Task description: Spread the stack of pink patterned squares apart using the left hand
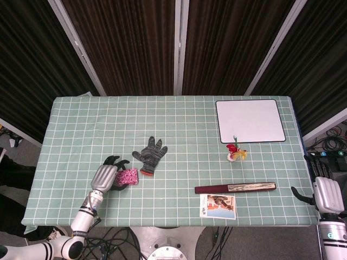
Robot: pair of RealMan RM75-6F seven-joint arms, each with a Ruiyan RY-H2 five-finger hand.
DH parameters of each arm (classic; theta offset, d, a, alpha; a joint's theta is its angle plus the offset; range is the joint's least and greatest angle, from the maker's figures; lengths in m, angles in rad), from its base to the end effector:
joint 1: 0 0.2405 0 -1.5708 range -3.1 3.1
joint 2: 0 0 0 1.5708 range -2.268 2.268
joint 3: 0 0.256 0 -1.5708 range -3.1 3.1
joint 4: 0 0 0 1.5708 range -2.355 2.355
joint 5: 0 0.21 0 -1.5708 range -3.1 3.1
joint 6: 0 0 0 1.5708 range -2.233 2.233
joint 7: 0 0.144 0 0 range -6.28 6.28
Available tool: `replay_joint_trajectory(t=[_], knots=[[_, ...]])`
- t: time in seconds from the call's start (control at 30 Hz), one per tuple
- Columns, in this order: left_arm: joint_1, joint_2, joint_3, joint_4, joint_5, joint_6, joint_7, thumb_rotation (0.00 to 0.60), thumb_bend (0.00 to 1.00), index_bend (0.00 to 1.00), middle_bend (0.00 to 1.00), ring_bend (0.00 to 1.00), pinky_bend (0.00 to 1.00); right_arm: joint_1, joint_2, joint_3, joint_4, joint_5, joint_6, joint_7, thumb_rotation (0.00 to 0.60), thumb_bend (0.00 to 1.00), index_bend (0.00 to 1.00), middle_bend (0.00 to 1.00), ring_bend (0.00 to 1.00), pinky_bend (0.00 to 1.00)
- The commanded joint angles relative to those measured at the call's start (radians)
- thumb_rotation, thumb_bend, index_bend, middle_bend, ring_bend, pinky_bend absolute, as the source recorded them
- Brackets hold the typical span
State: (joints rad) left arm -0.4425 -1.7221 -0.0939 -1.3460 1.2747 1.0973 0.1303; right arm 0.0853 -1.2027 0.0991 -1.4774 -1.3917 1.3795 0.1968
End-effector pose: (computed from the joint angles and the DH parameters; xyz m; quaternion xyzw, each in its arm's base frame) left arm -0.2197 0.2662 -0.0578 -0.6590 -0.4932 -0.3882 0.4144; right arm -0.3467 -0.1918 0.1452 0.5286 -0.4709 0.4017 0.5809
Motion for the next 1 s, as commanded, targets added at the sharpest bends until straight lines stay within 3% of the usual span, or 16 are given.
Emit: replay_joint_trajectory(t=[0.03, 0.33, 0.6, 0.87, 1.0], knots=[[0.001, 0.003, -0.002, -0.001, 0.002, 0.005, -0.003, 0.6, 0.26, 0.24, 0.44, 0.1, 0.1, 0.0, 0.001, 0.001, -0.003, -0.001, 0.002, -0.002, 0.6, 0.15, 0.0, 0.0, 0.0, 0.0], [0.002, 0.045, -0.039, -0.018, -0.006, 0.034, -0.008, 0.6, 0.26, 0.24, 0.44, 0.1, 0.1, -0.003, 0.011, 0.004, -0.02, -0.008, 0.016, -0.005, 0.6, 0.15, 0.0, 0.0, 0.0, 0.0], [-0.012, 0.074, -0.091, 0.046, -0.063, 0.013, -0.026, 0.6, 0.26, 0.24, 0.44, 0.1, 0.1, -0.003, 0.015, 0.004, -0.032, -0.012, 0.022, -0.011, 0.6, 0.15, 0.0, 0.0, 0.0, 0.0], [-0.015, 0.025, -0.084, 0.153, -0.071, -0.002, -0.061, 0.6, 0.26, 0.24, 0.44, 0.1, 0.1, -0.004, 0.019, 0.004, -0.039, -0.014, 0.027, -0.016, 0.6, 0.15, 0.0, 0.0, 0.0, 0.0], [-0.016, 0.002, -0.08, 0.194, -0.057, -0.004, -0.104, 0.6, 0.25, 0.23, 0.36, 0.1, 0.1, -0.006, 0.022, 0.005, -0.042, -0.014, 0.032, -0.016, 0.6, 0.15, 0.0, 0.0, 0.0, 0.0]])
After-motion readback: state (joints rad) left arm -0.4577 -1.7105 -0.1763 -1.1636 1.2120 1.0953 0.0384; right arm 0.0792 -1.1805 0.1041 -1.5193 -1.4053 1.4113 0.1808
